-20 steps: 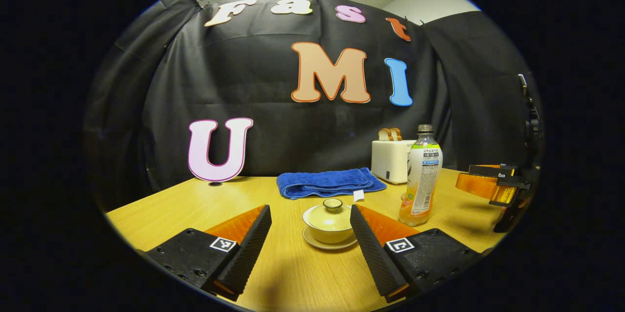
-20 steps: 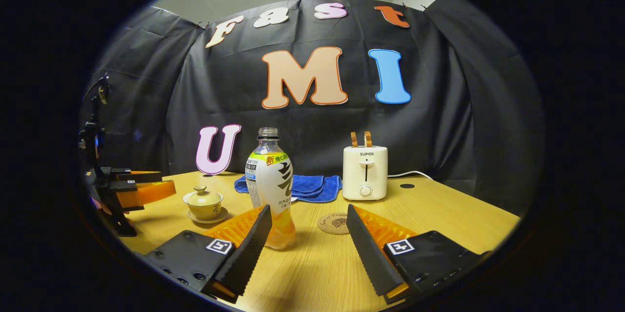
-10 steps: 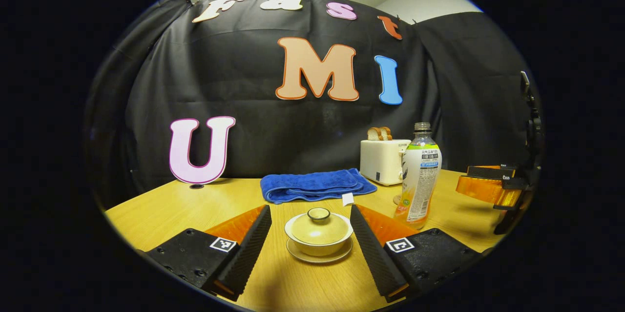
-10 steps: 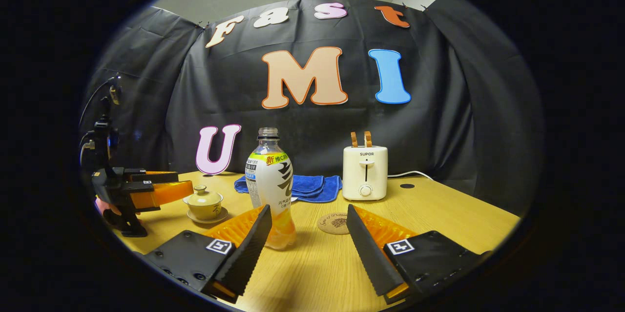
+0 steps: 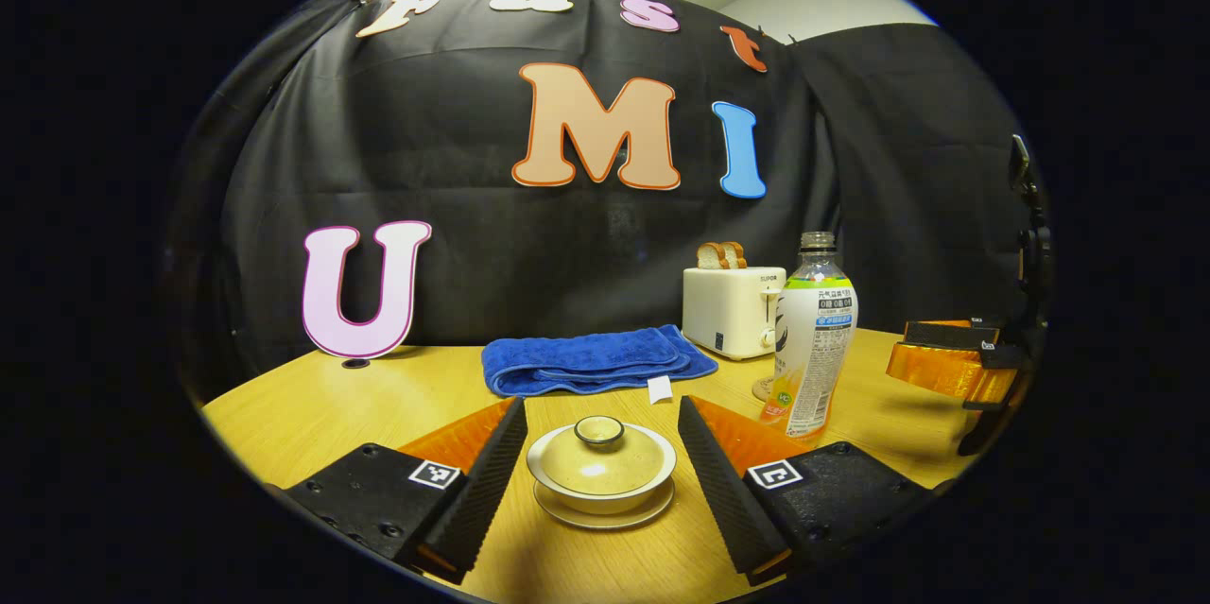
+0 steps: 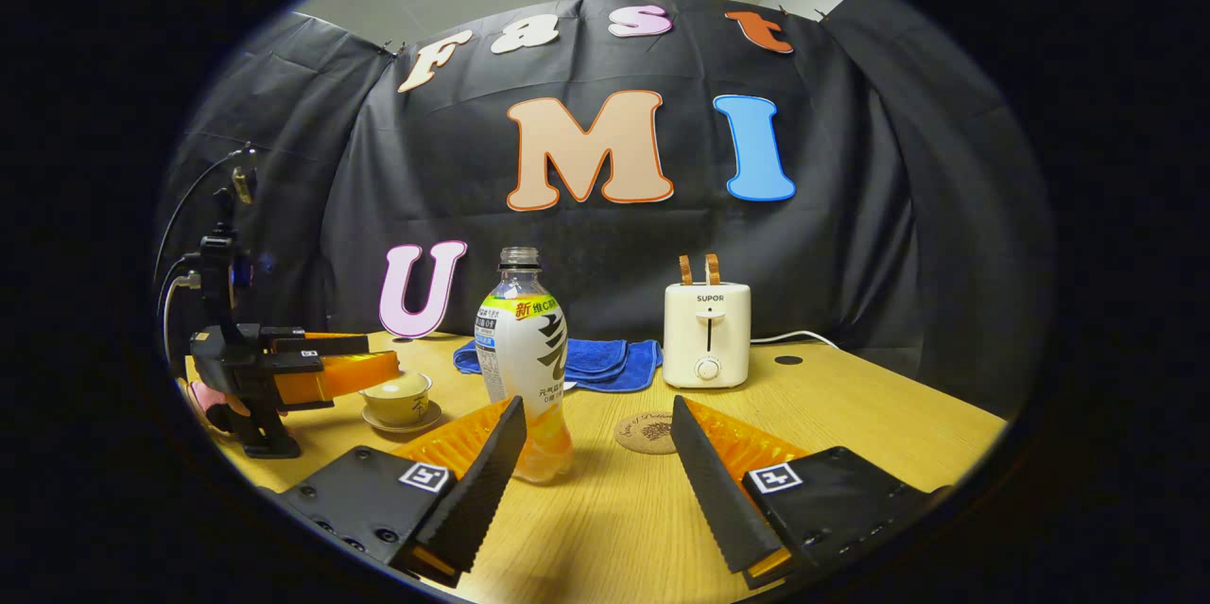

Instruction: Open the teacup lid with one hand, grasp the water bottle and pour water into the teacup with the other hand; after pouring, place the water bottle on the coaster and then close the teacup lid.

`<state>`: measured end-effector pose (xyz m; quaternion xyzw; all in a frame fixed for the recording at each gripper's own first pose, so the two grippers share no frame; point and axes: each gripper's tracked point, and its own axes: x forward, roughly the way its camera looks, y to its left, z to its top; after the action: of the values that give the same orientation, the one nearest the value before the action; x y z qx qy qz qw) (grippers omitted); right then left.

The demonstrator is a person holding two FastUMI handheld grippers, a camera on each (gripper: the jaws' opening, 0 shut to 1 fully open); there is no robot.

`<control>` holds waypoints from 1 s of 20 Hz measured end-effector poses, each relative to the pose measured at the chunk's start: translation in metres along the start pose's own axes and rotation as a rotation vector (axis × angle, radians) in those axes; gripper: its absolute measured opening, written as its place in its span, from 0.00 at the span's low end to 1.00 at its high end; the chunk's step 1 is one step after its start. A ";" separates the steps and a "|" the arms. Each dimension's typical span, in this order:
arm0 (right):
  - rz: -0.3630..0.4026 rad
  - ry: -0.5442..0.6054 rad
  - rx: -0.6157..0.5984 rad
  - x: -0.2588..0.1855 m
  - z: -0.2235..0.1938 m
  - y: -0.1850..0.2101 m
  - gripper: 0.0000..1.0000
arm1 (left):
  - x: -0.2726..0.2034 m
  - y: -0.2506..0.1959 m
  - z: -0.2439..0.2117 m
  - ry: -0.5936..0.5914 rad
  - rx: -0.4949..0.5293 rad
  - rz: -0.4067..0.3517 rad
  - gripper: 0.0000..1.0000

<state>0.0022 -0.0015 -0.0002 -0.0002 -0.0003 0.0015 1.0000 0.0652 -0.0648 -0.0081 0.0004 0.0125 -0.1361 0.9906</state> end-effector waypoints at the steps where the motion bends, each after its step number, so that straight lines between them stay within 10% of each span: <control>1: 0.000 0.000 0.000 0.000 0.000 0.000 0.98 | 0.002 0.000 -0.001 0.005 -0.001 -0.003 0.93; 20: 0.016 0.000 -0.001 0.000 0.000 0.002 1.00 | 0.023 0.003 -0.018 0.126 -0.008 -0.026 0.43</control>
<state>0.0027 0.0002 -0.0001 -0.0005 -0.0003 0.0095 1.0000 0.0874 -0.0677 -0.0265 0.0050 0.0752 -0.1487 0.9860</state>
